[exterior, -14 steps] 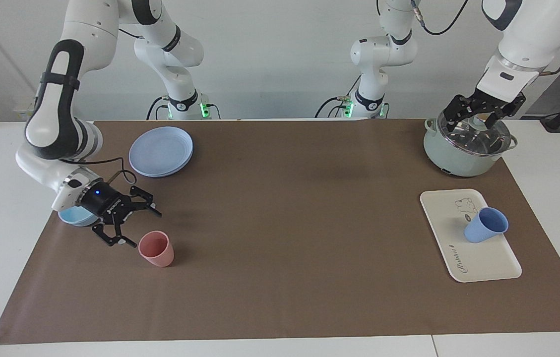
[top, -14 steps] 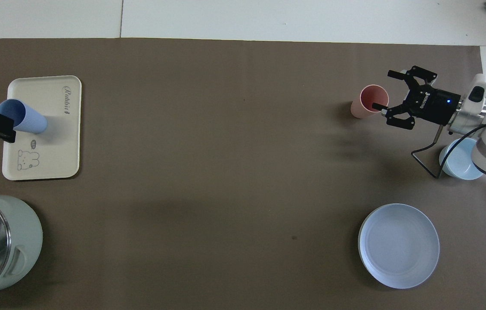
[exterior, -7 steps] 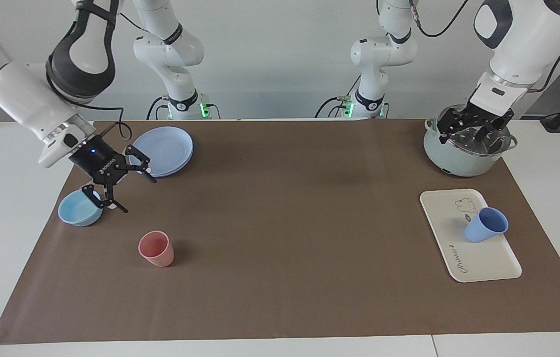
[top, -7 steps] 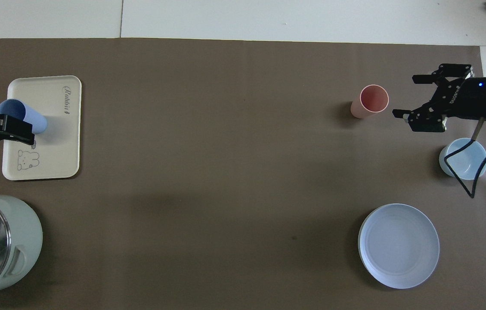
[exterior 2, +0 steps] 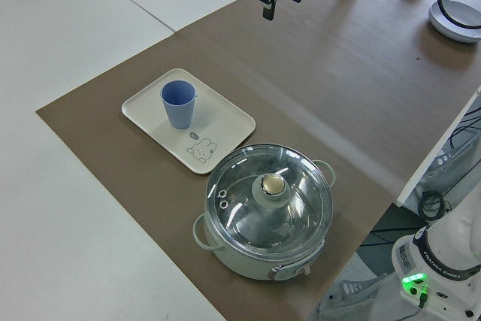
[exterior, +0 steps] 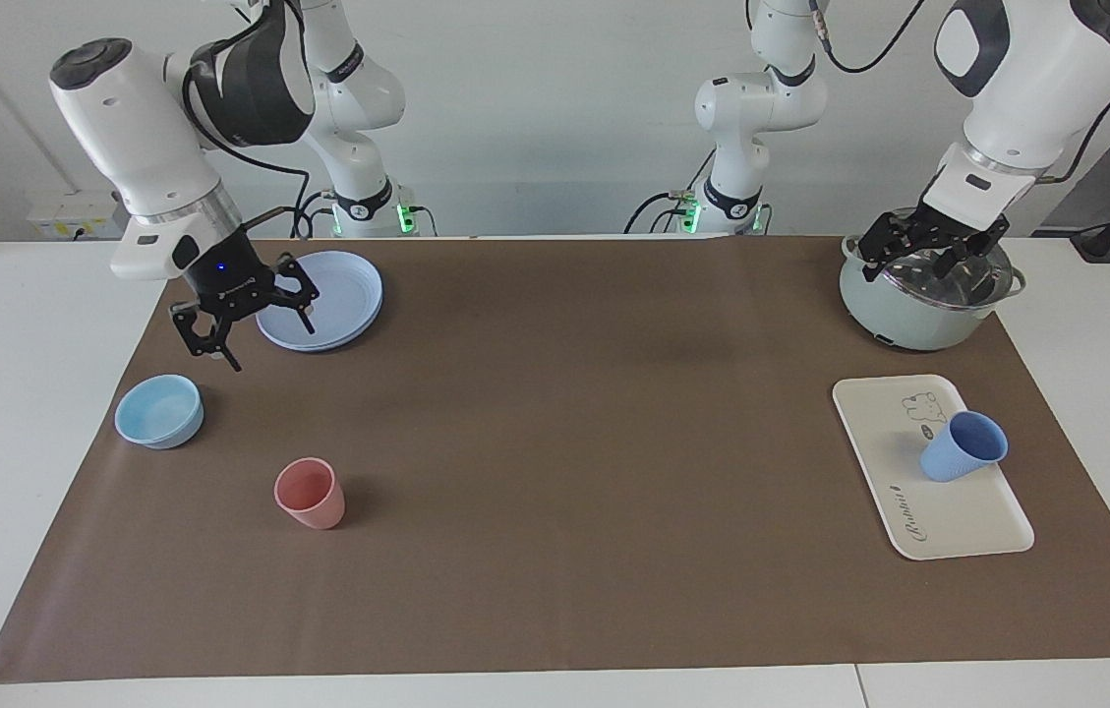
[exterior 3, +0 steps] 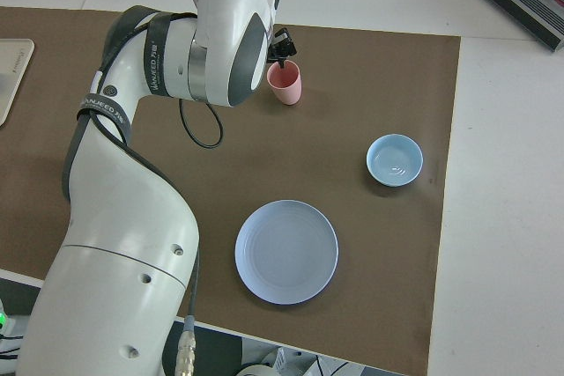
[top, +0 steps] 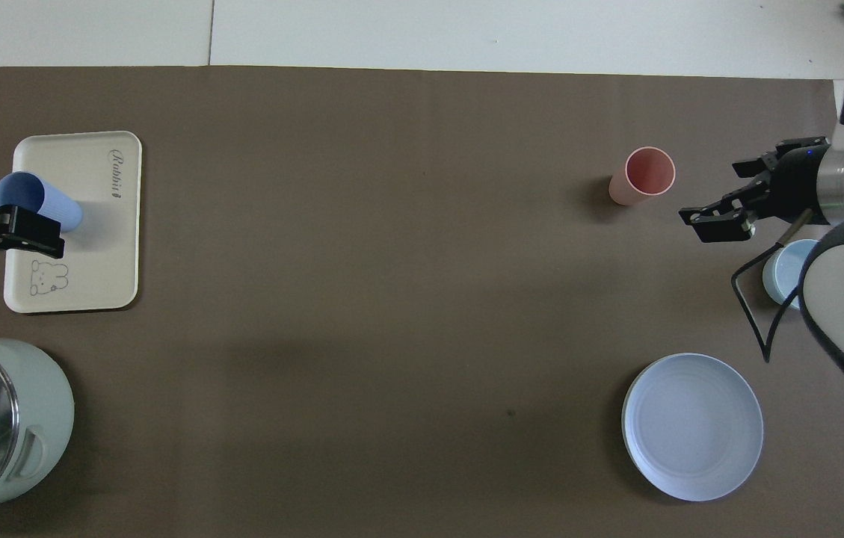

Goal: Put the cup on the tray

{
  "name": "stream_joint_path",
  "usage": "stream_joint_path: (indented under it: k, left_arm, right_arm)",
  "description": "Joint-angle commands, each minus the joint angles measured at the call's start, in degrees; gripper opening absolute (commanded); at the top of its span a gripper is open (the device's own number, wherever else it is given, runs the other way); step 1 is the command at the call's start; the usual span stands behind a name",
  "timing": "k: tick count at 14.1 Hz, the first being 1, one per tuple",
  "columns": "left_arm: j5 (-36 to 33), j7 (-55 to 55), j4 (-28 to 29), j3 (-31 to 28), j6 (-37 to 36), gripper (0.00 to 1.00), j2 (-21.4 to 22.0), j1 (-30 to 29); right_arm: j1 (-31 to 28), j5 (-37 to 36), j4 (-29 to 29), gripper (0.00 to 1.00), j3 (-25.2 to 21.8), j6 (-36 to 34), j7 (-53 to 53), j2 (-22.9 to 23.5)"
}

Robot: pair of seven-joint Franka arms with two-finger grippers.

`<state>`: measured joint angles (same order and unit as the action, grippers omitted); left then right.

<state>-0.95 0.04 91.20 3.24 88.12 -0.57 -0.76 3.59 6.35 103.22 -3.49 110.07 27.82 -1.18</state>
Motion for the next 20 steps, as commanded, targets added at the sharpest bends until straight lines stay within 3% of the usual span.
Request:
stream_joint_path:
  k: [1,4,7,10,14,16,20]
  left_arm:
    - [0.68,0.48,1.70,0.18,0.04,1.00,1.37,-0.38]
    - [0.33,0.66,1.18,-0.08,3.10,1.00,1.02,0.24]
    - [0.33,0.66,1.26,0.01,5.93,1.00,0.75,-0.37]
    - [0.33,0.66,1.18,0.01,4.87,1.00,0.93,-0.47]
    - [0.33,0.66,1.70,0.01,5.31,1.00,1.10,-0.46]
    - [0.33,0.57,1.62,0.01,4.97,1.00,1.10,-0.55]
    - [0.68,0.57,0.57,0.01,0.68,1.00,2.24,-0.29]
  right_arm:
    - [-0.60,-2.48,-4.24,1.00,-0.20,-8.87,-13.26,-0.40]
    - [-1.04,-3.97,-4.87,1.00,-0.64,-13.90,-26.65,-1.97]
    - [-1.74,-5.91,-6.53,1.00,-1.07,-20.04,-26.41,-5.57]
    - [-1.92,-7.66,-13.37,1.00,-1.17,-27.53,-26.15,-4.80]
    - [-1.57,-7.76,-14.46,1.00,-1.08,-27.29,-26.06,-2.33]
    - [-0.95,-7.76,-11.82,1.00,-0.64,-26.49,-26.58,-4.08]
    - [-0.87,-6.88,-11.90,1.00,-0.64,-26.93,-26.15,-6.80]
